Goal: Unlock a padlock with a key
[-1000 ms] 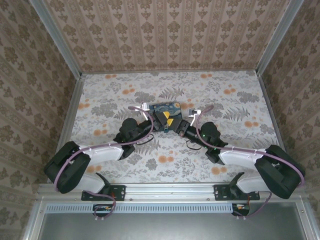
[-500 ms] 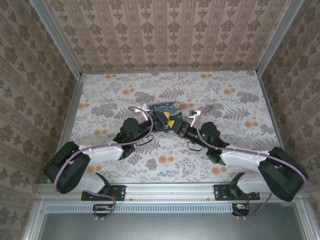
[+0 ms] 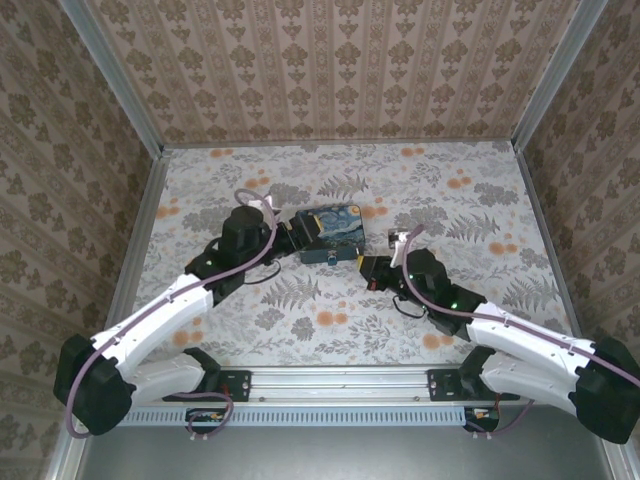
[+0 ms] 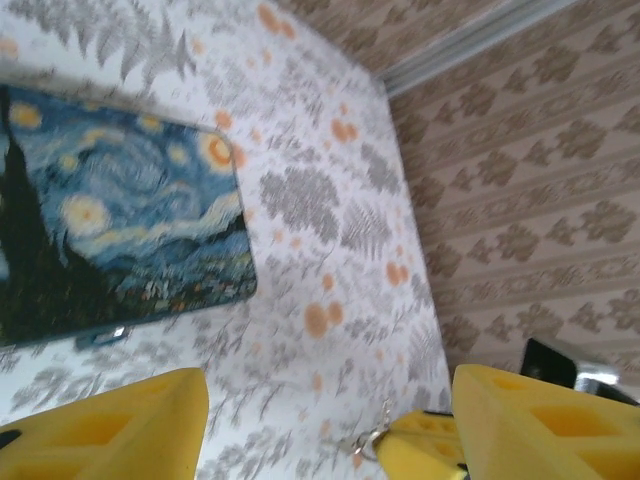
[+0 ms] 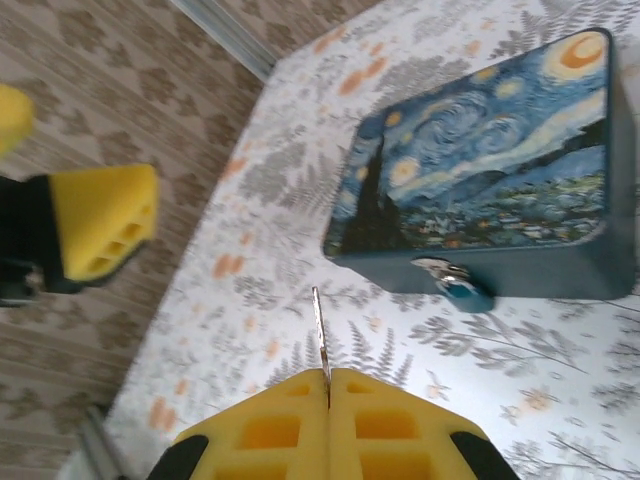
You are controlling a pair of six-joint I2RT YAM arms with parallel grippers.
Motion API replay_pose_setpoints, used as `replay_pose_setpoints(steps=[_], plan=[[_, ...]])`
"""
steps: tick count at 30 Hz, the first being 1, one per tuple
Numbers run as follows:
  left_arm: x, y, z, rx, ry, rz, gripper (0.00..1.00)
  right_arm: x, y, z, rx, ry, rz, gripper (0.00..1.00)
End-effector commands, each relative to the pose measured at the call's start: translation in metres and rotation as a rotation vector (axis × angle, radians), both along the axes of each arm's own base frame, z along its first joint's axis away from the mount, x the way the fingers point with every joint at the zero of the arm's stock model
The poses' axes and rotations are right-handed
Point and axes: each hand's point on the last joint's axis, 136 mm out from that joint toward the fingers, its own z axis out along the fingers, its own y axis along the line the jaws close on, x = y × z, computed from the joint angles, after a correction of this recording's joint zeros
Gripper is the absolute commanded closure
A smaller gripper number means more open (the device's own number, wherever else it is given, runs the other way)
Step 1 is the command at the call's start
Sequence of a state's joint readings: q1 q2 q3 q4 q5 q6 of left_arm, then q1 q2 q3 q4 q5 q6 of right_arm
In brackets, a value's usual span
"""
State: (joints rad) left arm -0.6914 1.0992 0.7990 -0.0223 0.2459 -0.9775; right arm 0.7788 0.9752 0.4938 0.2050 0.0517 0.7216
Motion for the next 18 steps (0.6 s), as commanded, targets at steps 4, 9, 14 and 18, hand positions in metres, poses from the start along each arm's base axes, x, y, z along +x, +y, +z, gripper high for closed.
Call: replay_pose_setpoints(steps=[4,9,14,18], plan=[[-0.027,0.002,-0.039,0.119,0.176,-0.099,0.33,-0.002,0.009,0.006,-0.315,-0.126,-0.010,1.00],[-0.027,-0.001,-0.039,0.112,0.193,-0.093,0.33,-0.009,0.038,0.008,-0.451,-0.193,0.060,1.00],[-0.026,-0.008,-0.041,0.096,0.206,-0.089,0.33,-0.012,0.059,0.009,-0.503,-0.218,0.101,1.00],[-0.027,-0.015,-0.046,0.096,0.218,-0.090,0.33,-0.013,0.068,0.009,-0.521,-0.227,0.116,1.00]])
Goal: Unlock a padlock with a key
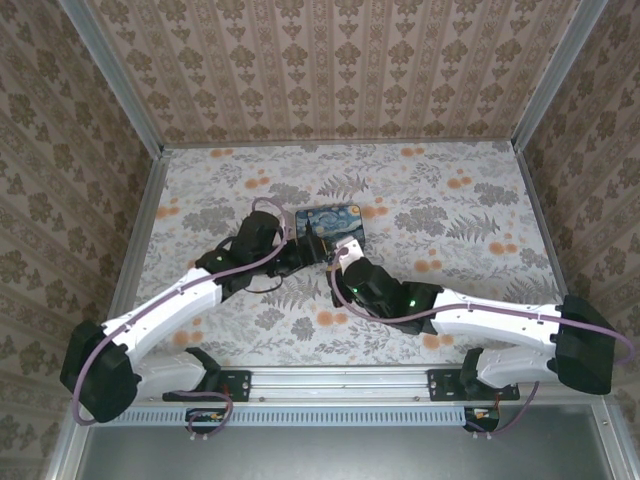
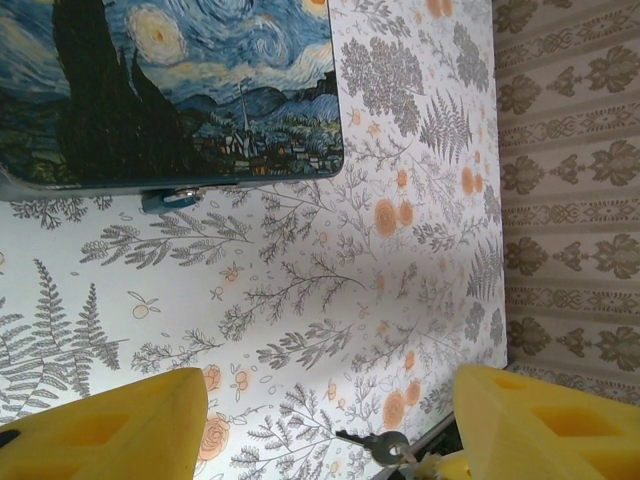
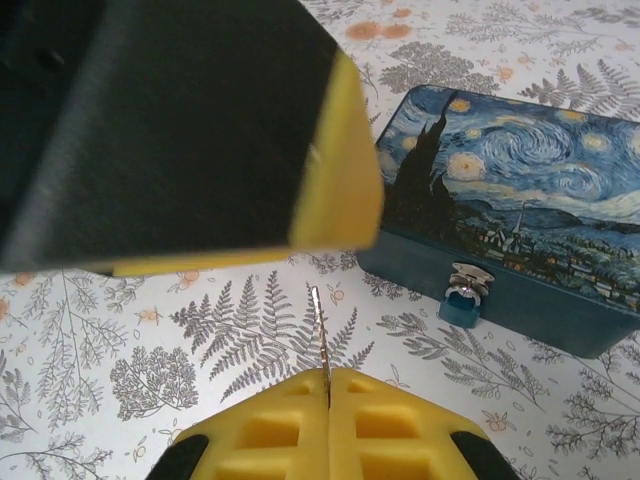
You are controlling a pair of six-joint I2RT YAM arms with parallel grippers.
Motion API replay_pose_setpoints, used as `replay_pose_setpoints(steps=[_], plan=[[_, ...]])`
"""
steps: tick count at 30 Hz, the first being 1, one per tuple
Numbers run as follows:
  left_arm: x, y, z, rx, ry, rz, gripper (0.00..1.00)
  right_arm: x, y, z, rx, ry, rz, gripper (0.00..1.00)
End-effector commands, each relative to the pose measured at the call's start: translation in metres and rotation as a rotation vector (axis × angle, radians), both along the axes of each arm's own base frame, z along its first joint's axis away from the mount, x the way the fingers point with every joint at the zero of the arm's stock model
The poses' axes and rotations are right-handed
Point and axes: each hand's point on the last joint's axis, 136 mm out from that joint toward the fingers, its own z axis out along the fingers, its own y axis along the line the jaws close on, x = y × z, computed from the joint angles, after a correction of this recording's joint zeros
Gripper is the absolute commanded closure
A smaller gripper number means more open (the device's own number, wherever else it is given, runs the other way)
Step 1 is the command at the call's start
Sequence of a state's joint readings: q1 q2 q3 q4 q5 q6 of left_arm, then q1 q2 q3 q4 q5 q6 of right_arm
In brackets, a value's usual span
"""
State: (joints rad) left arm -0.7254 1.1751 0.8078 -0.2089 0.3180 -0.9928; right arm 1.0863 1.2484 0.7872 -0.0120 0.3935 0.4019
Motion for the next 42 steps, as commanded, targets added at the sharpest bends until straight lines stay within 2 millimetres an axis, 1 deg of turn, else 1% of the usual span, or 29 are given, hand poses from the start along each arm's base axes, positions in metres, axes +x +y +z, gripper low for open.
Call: replay_pose_setpoints(steps=[1,5,9,15,17,25,32,36,42], plan=[[0.003,-0.010,0.011,-0.035,-0.004,0.002,0.34,0.004,0.001,0.009,-0.052,-0.046,-0.012,1.00],[0.003,-0.015,0.007,-0.032,0.004,-0.001,0.41,0.002,0.002,0.010,-0.067,-0.057,-0.015,1.00],[0.004,-0.020,0.003,-0.034,0.010,-0.002,0.50,0.002,0.001,0.011,-0.078,-0.061,-0.017,1.00],[0.004,-0.022,-0.001,-0.030,0.018,-0.005,0.61,0.003,0.005,0.010,-0.080,-0.058,-0.011,1.00],[0.003,-0.023,-0.002,-0.032,0.018,-0.006,0.68,0.003,0.007,0.010,-0.081,-0.058,-0.009,1.00],[0.004,-0.022,-0.006,-0.028,0.020,-0.001,0.75,0.004,0.010,0.008,-0.080,-0.054,-0.005,1.00],[0.005,-0.024,-0.007,-0.030,0.019,-0.001,0.88,0.004,0.012,0.008,-0.080,-0.052,-0.004,1.00],[0.005,-0.024,-0.010,-0.035,0.016,0.001,0.99,0.005,0.014,0.007,-0.081,-0.045,-0.005,1.00],[0.003,-0.023,-0.019,-0.031,0.001,0.013,1.00,0.007,0.015,0.005,-0.090,-0.040,-0.015,1.00]])
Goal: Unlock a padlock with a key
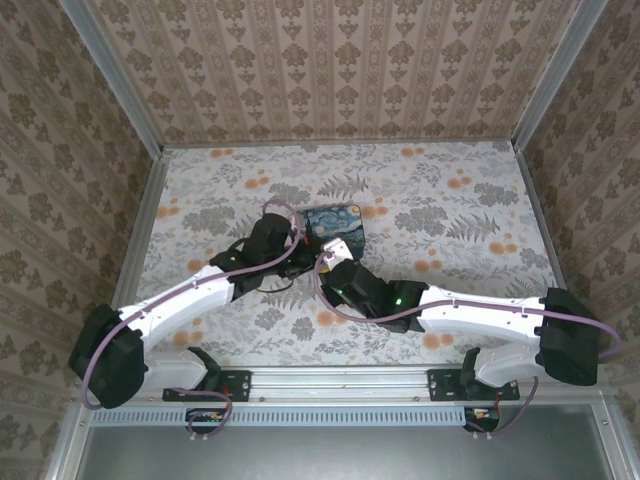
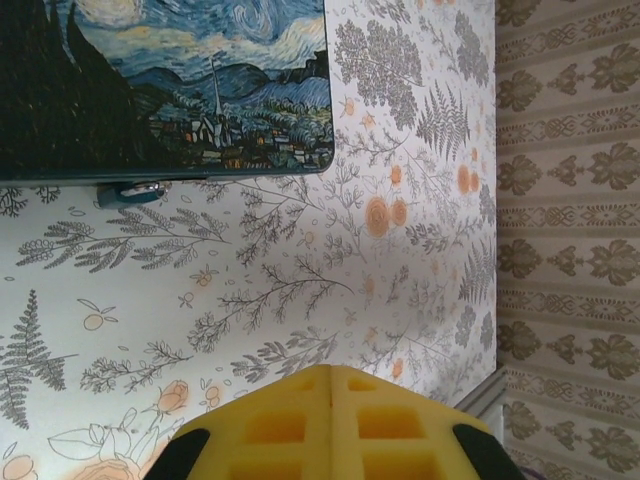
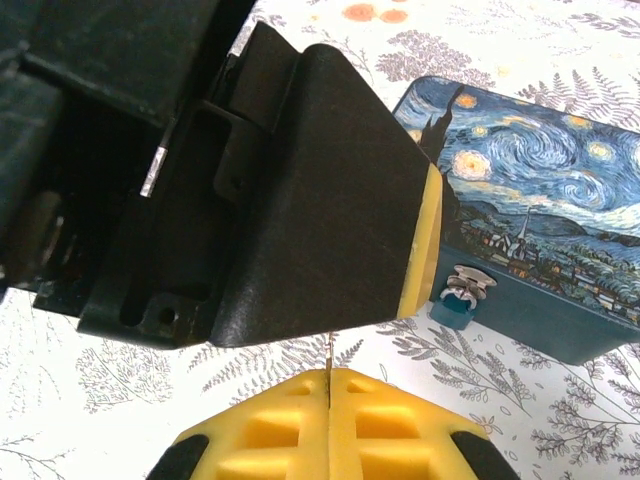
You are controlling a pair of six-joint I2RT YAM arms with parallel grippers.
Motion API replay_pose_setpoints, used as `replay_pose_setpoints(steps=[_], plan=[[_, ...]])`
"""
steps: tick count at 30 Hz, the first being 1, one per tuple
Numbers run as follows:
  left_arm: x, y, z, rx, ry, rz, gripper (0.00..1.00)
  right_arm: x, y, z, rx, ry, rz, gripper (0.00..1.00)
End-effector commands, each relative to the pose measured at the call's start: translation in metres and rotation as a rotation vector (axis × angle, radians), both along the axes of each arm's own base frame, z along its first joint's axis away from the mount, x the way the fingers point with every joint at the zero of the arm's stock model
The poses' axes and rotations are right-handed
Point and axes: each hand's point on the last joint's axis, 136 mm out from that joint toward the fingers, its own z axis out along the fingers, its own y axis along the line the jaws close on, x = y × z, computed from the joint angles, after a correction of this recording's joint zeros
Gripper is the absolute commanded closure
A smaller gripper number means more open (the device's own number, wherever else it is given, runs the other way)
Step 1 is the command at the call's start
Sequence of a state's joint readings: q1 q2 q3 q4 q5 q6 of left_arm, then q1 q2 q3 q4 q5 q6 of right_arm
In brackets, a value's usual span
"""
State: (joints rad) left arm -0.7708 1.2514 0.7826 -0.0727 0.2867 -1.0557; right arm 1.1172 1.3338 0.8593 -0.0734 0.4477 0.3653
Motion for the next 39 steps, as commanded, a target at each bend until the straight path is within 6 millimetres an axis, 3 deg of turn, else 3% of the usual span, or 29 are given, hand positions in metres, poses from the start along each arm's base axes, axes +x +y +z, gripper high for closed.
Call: replay_pose_setpoints(steps=[1,2,4,6,9,14,18,28,39], plan=[[-0.002,-0.002,-0.009,0.004,-0.011,-0.001,1.00,0.005,0.003,0.015,0.021,-0.029,-0.024,1.00],[-0.002,-0.001,-0.009,0.002,-0.018,0.000,1.00,0.006,0.002,0.015,0.026,-0.028,-0.031,0.94],[-0.001,0.000,-0.011,0.010,-0.036,0.000,1.00,0.006,0.000,0.016,0.054,-0.017,-0.039,0.68],[0.001,0.002,-0.011,0.020,-0.054,-0.002,1.00,0.005,-0.006,0.018,0.103,0.002,-0.042,0.55],[0.004,0.006,-0.011,0.028,-0.087,-0.001,1.00,0.004,-0.021,0.025,0.221,0.038,-0.054,0.46],[0.012,0.015,-0.007,0.012,-0.158,0.010,1.00,0.004,-0.055,0.035,0.472,0.101,-0.090,0.42],[0.016,0.021,0.008,-0.017,-0.281,0.001,1.00,0.007,-0.066,0.037,0.655,0.171,-0.088,0.39],[0.017,0.027,0.062,-0.171,-0.536,0.003,1.00,0.026,-0.036,0.052,0.977,0.280,-0.012,0.35],[0.017,0.018,0.108,-0.376,-0.619,0.014,1.00,0.040,-0.021,0.074,1.144,0.242,0.049,0.36]])
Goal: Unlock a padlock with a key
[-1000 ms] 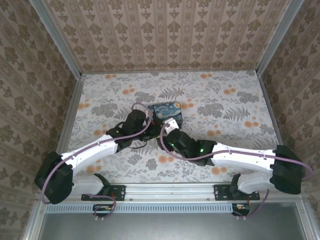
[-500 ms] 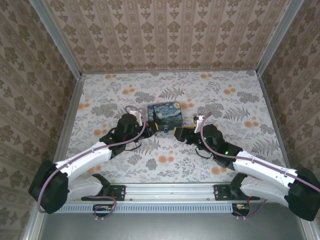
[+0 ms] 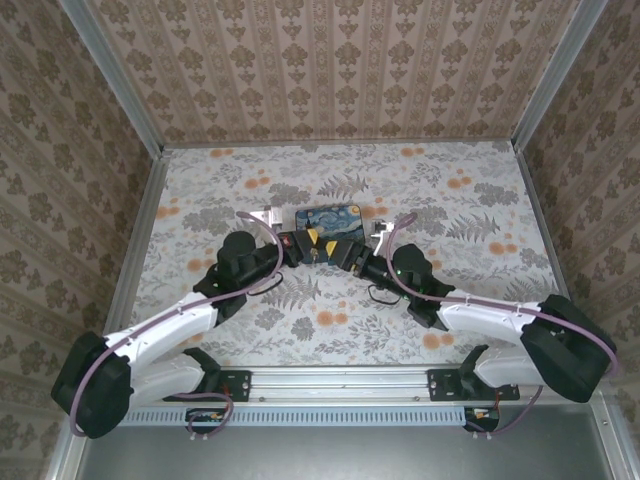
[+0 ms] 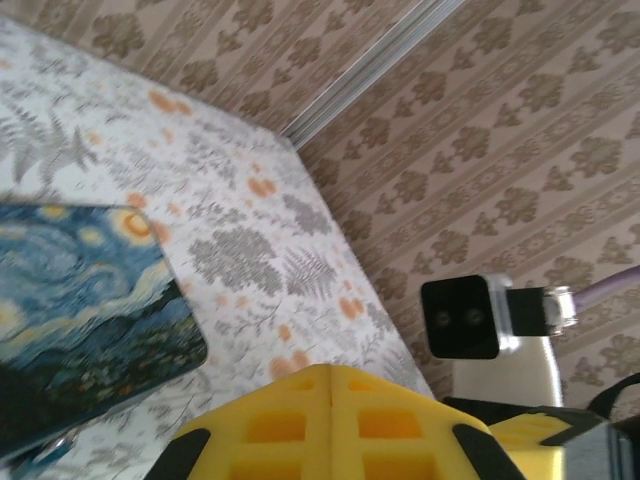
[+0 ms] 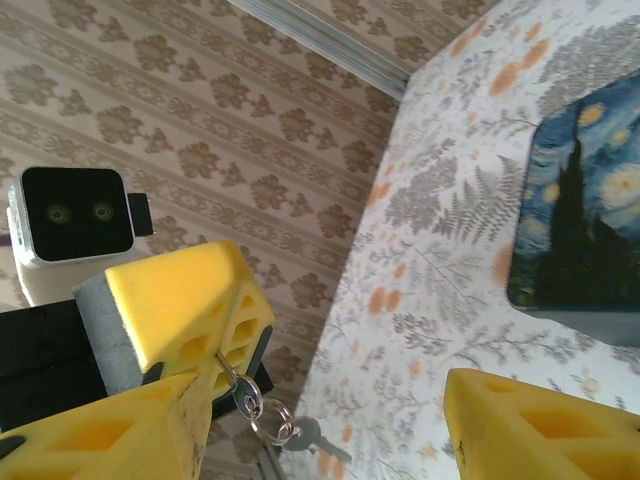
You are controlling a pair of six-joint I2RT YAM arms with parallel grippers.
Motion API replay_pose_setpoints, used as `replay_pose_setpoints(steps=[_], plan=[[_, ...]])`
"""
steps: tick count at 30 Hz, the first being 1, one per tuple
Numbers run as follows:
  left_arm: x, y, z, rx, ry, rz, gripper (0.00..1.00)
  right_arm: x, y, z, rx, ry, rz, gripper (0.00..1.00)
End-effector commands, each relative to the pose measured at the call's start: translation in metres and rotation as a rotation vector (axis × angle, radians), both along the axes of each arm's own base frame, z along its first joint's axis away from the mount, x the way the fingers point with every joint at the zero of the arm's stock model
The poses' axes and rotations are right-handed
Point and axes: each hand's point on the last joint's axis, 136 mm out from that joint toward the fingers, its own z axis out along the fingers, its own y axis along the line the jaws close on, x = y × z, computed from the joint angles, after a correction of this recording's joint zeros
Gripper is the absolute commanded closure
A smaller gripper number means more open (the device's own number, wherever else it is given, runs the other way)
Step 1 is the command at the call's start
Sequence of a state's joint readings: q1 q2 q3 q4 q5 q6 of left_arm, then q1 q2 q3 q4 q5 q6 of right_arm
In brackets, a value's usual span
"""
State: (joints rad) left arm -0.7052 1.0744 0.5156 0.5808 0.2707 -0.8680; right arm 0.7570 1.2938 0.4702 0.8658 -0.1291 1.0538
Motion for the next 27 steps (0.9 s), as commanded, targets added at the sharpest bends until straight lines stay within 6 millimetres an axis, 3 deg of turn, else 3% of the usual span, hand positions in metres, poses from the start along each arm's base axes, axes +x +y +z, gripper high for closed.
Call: replay_pose_setpoints(steps=[1,8,27], plan=[[0.000,-0.004,0.025,-0.101,-0.045,-0.025,1.00,-0.001,0.003,0.034,0.125,-0.078,0.022,0.37],[0.004,-0.012,0.027,-0.163,-0.022,-0.040,1.00,-0.002,0.004,0.043,0.145,-0.113,0.032,0.44],[0.004,-0.026,0.019,-0.191,0.017,-0.051,1.00,0.000,0.013,0.037,0.143,-0.121,0.058,0.60]])
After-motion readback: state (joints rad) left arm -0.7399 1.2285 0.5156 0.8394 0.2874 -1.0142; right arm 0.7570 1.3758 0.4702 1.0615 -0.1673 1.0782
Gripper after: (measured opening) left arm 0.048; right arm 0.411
